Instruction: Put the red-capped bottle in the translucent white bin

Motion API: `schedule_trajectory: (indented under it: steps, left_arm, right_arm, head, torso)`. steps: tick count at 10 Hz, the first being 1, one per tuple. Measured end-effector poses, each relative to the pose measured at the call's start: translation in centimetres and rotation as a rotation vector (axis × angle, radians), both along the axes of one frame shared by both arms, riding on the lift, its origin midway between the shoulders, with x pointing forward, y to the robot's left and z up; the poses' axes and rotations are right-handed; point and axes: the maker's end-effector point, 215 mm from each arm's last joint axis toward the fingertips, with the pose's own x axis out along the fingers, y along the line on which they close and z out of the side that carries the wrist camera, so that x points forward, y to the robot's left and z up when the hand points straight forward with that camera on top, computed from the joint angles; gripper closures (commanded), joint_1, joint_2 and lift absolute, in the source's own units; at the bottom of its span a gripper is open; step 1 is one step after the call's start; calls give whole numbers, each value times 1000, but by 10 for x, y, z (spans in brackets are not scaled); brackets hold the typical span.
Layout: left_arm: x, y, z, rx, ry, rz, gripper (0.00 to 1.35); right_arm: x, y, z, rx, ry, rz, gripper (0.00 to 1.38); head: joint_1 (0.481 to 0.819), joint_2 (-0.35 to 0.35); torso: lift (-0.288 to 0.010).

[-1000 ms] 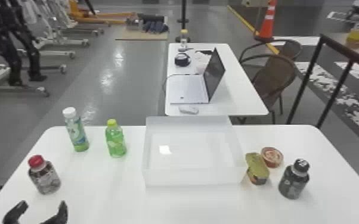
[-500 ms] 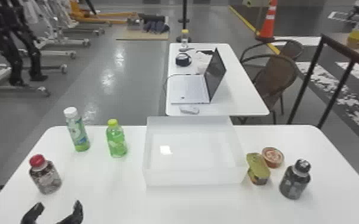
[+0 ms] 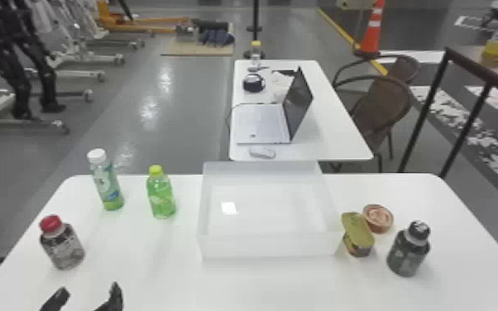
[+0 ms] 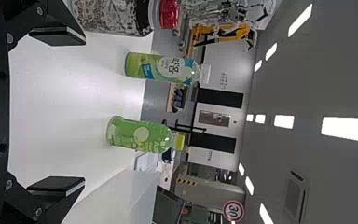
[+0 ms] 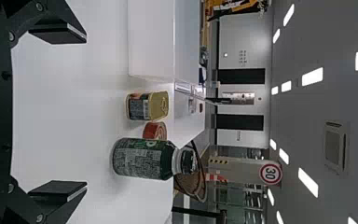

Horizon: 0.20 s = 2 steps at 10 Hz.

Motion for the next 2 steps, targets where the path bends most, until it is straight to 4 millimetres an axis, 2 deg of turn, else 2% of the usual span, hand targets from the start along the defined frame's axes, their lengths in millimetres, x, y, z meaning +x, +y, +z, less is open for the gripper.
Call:
schedule_trajectory:
  steps: [2]
  left_arm:
    - [-4, 3, -2, 2, 5, 2, 229]
  right_arm:
    - [-1, -4, 0, -9, -2, -8, 182]
  head:
    - [549, 0]
  torso:
    - [-100]
